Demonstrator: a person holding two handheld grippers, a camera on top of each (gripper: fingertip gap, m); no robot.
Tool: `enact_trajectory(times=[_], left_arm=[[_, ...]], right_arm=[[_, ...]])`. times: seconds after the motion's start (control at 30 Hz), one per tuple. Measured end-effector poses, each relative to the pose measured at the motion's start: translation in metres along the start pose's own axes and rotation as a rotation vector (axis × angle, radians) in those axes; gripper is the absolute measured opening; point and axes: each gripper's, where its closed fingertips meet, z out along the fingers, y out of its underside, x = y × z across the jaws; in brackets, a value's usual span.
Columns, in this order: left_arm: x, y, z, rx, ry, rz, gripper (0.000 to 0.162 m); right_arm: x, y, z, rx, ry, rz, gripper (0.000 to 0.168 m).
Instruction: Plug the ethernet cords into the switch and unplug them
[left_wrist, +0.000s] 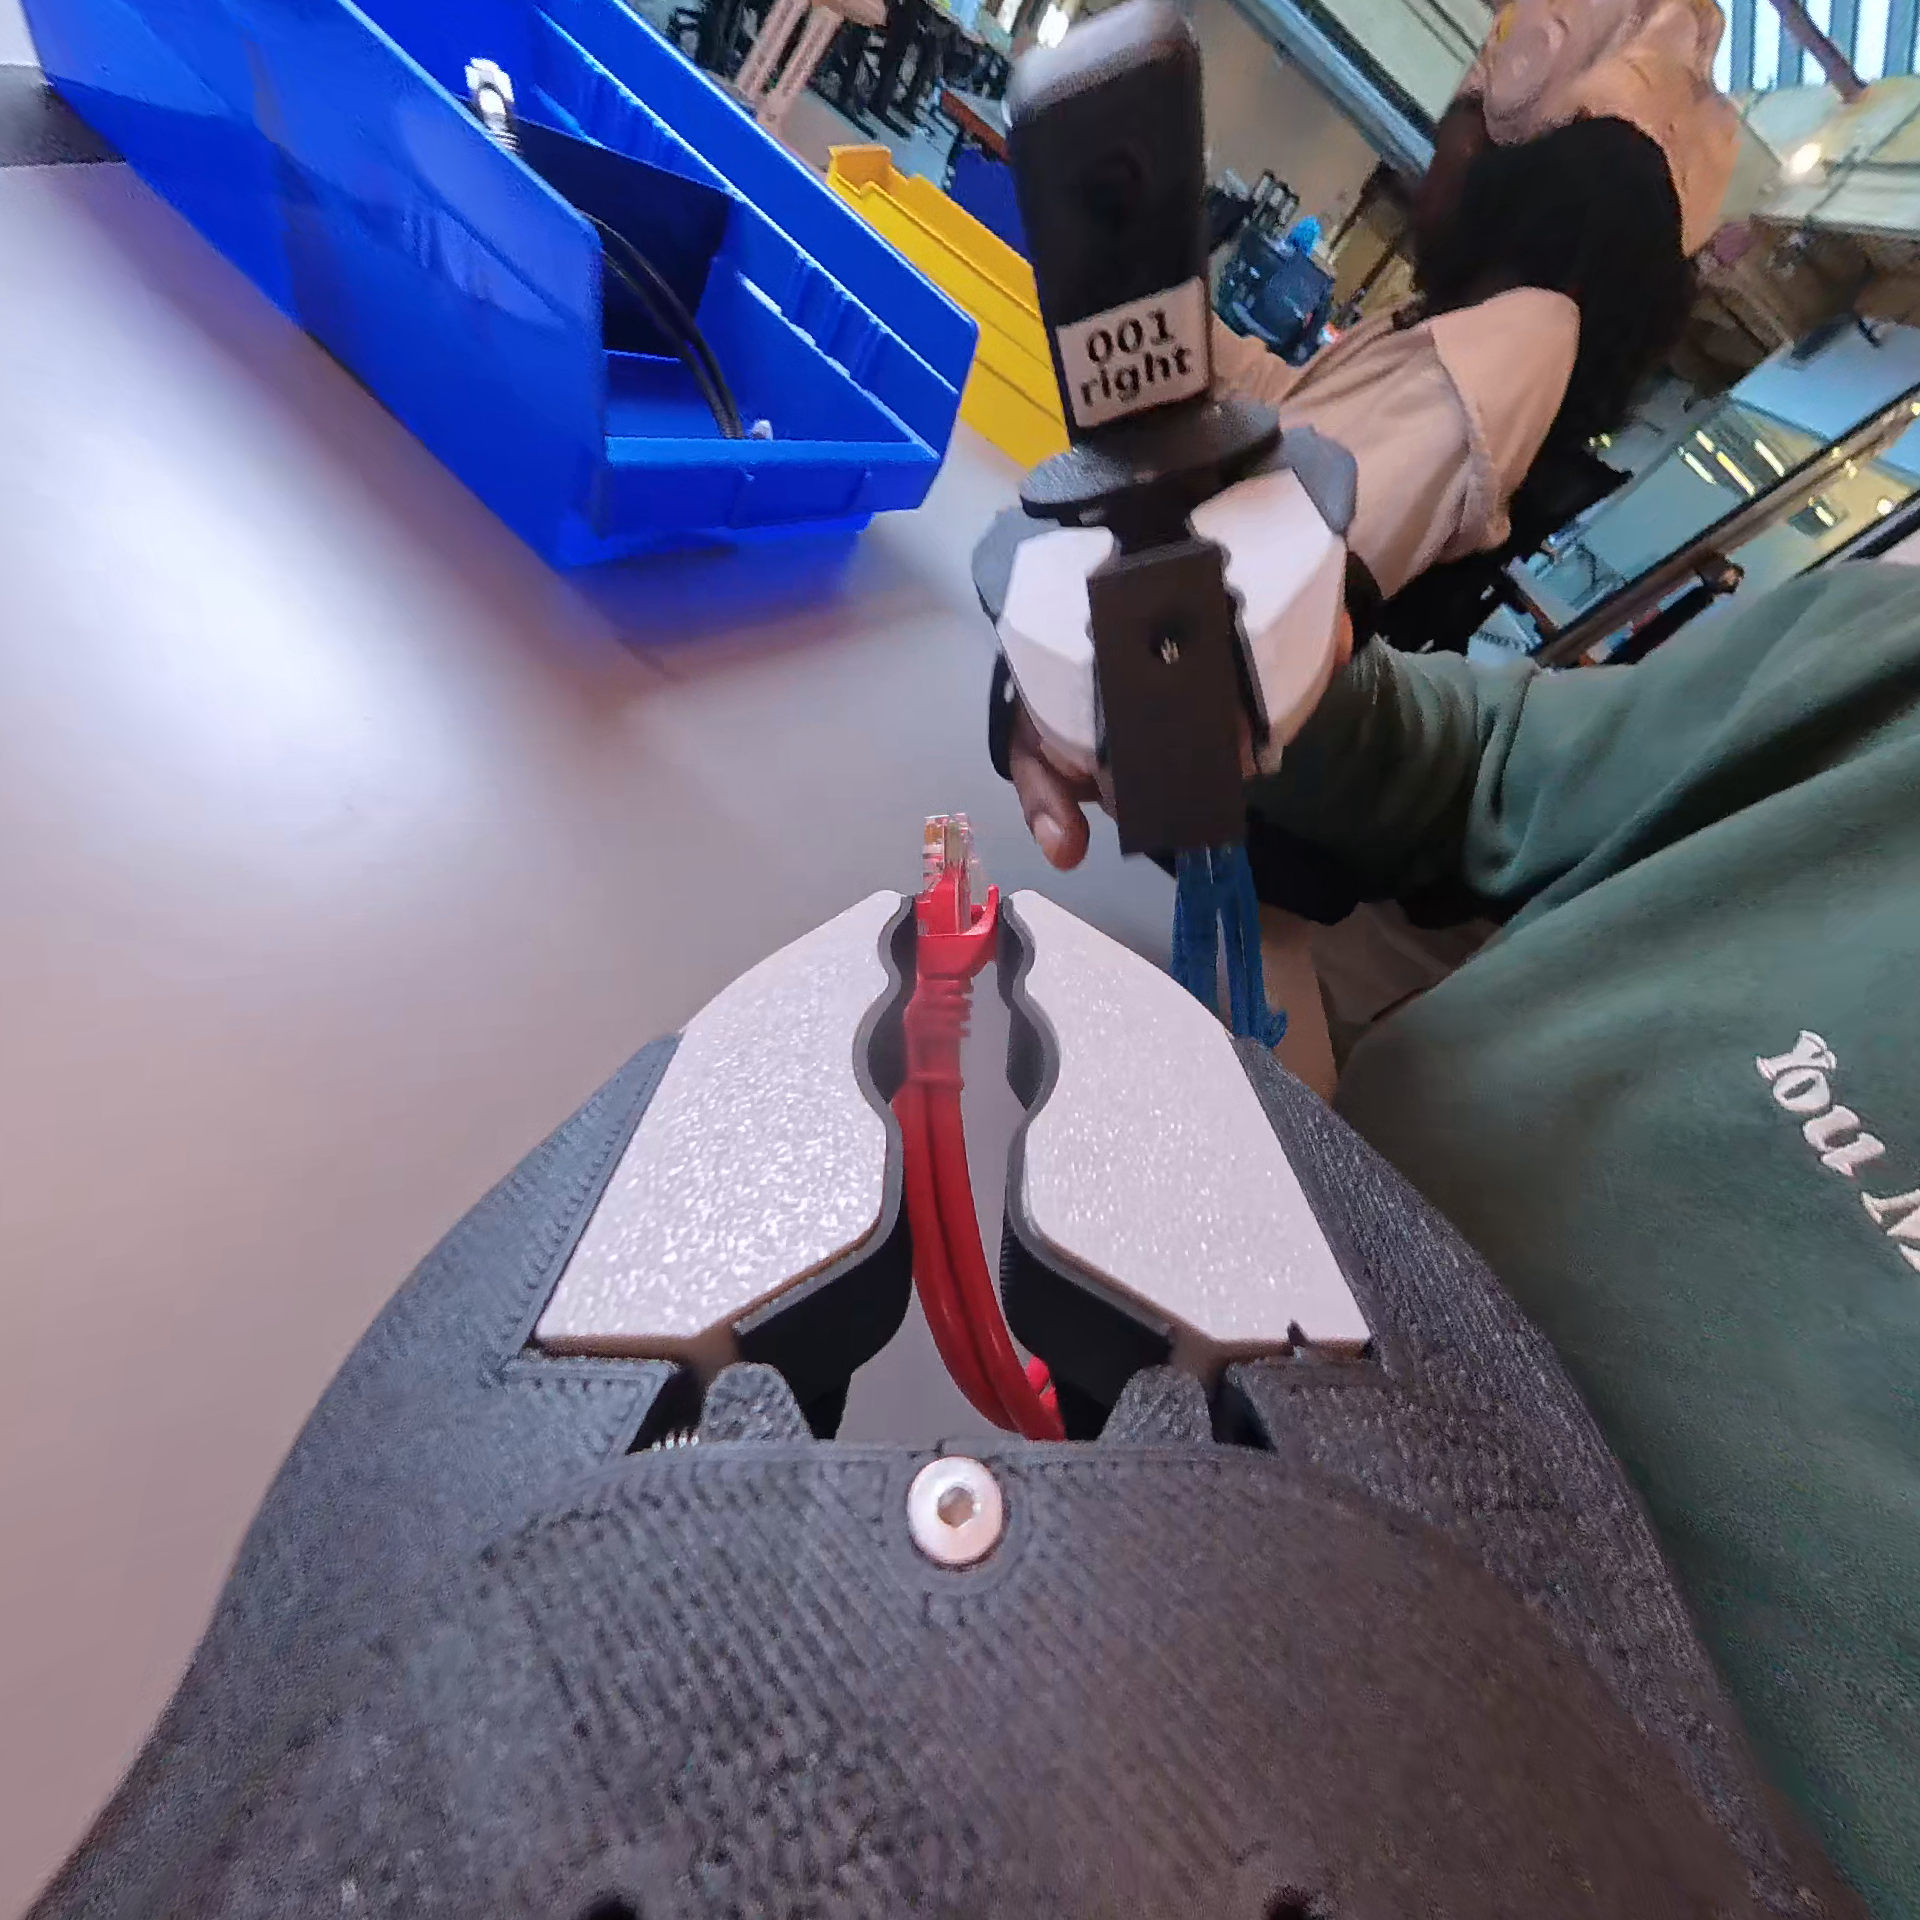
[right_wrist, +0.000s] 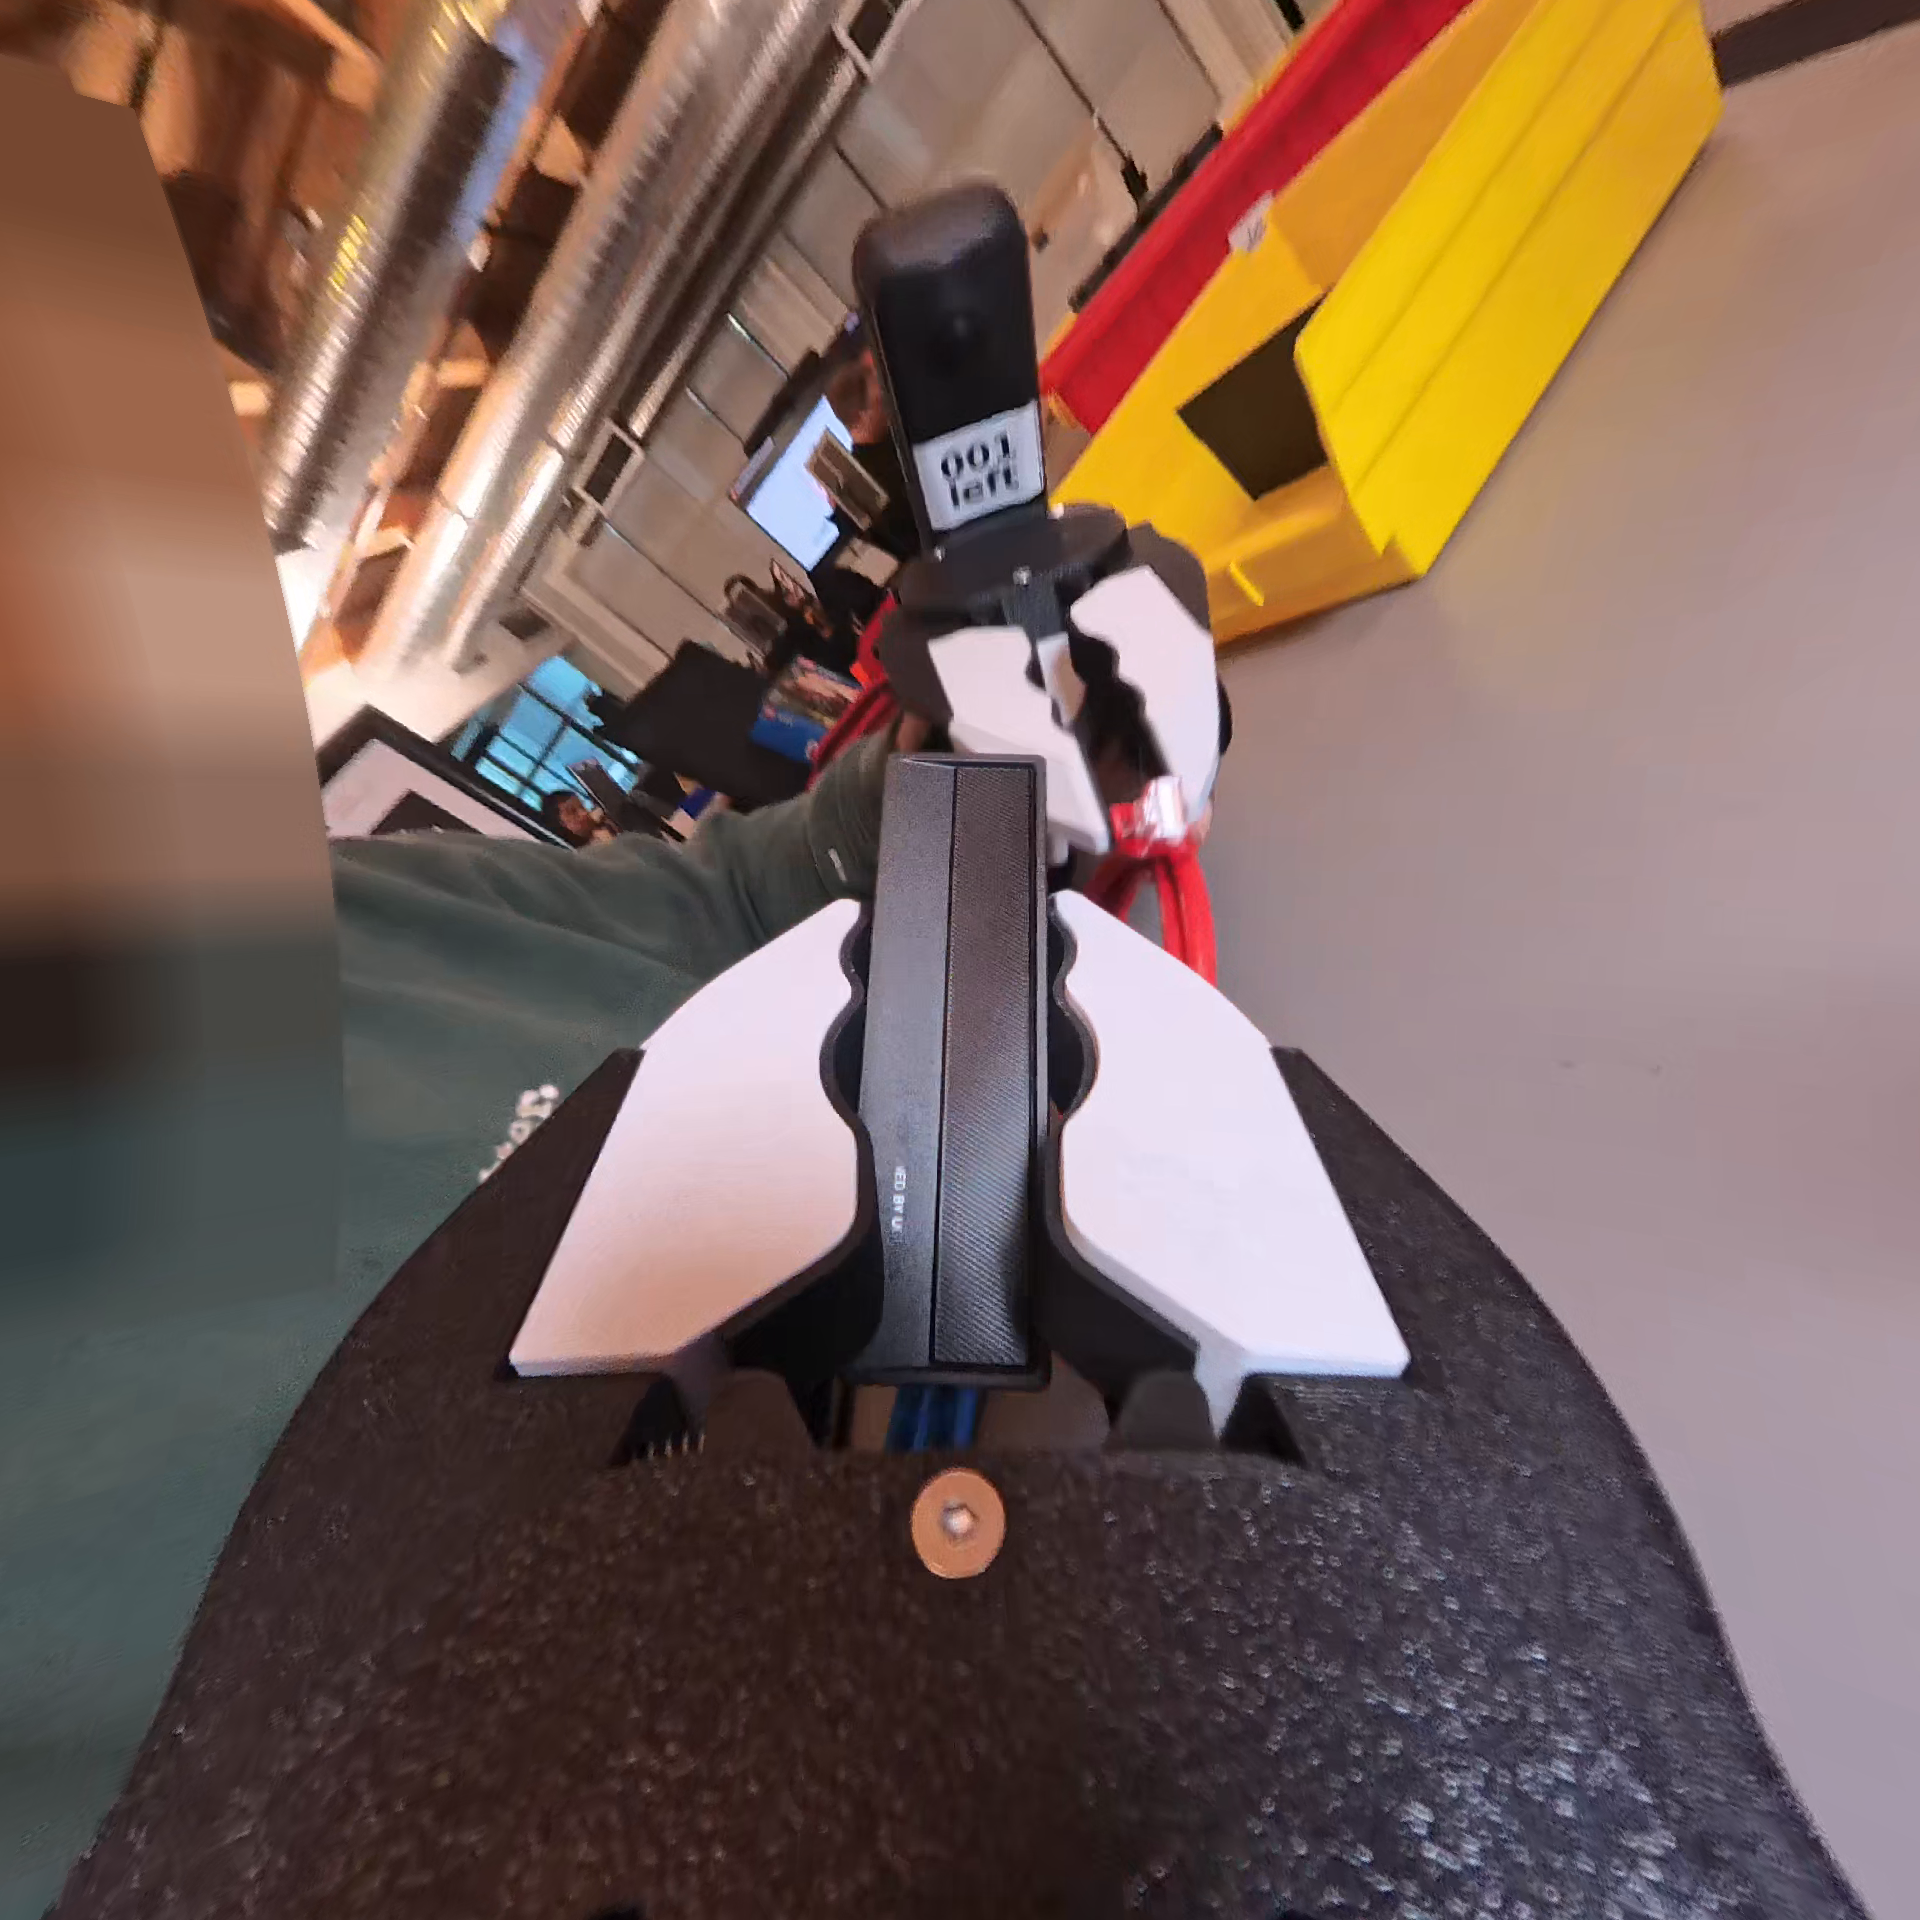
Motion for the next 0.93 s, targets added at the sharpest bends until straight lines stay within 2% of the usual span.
enact_trajectory(times=[0.17, 0.27, 0.43, 0.5, 0.6, 0.63, 0.73, 0.83, 0.93], left_arm=[[-0.021, -0.002, -0.007, 0.054, -0.066, -0.067, 0.015], [-0.018, -0.008, -0.009, 0.079, -0.069, -0.036, 0.041], [0.03, -0.01, 0.002, 0.045, 0.1, 0.044, 0.058], [0.045, 0.002, 0.014, -0.014, 0.165, 0.042, 0.052], [0.05, 0.008, 0.022, -0.037, 0.172, 0.079, 0.029], [0.05, 0.004, 0.02, -0.019, 0.17, 0.081, 0.028], [0.052, -0.013, 0.002, 0.043, 0.198, 0.053, 0.028], [0.051, -0.039, -0.029, 0.168, 0.235, 0.002, 0.028], [0.049, -0.058, -0.064, 0.288, 0.283, -0.055, 0.027]], right_arm=[[0.002, 0.012, 0.011, -0.043, 0.008, -0.005, 0.03], [0.005, 0.011, 0.012, -0.04, 0.03, -0.023, 0.03], [0.002, 0.008, 0.015, -0.042, 0.07, -0.132, 0.03], [0.0, 0.006, 0.019, -0.042, 0.085, -0.173, 0.03], [-0.005, 0.004, 0.028, -0.049, 0.089, -0.24, 0.03], [-0.007, -0.001, 0.028, -0.032, 0.102, -0.274, 0.033], [-0.016, -0.028, 0.018, 0.02, 0.108, -0.353, 0.069], [0.007, -0.05, -0.003, -0.018, 0.222, -0.39, 0.066], [0.066, -0.033, -0.013, -0.227, 0.458, -0.335, 0.06]])
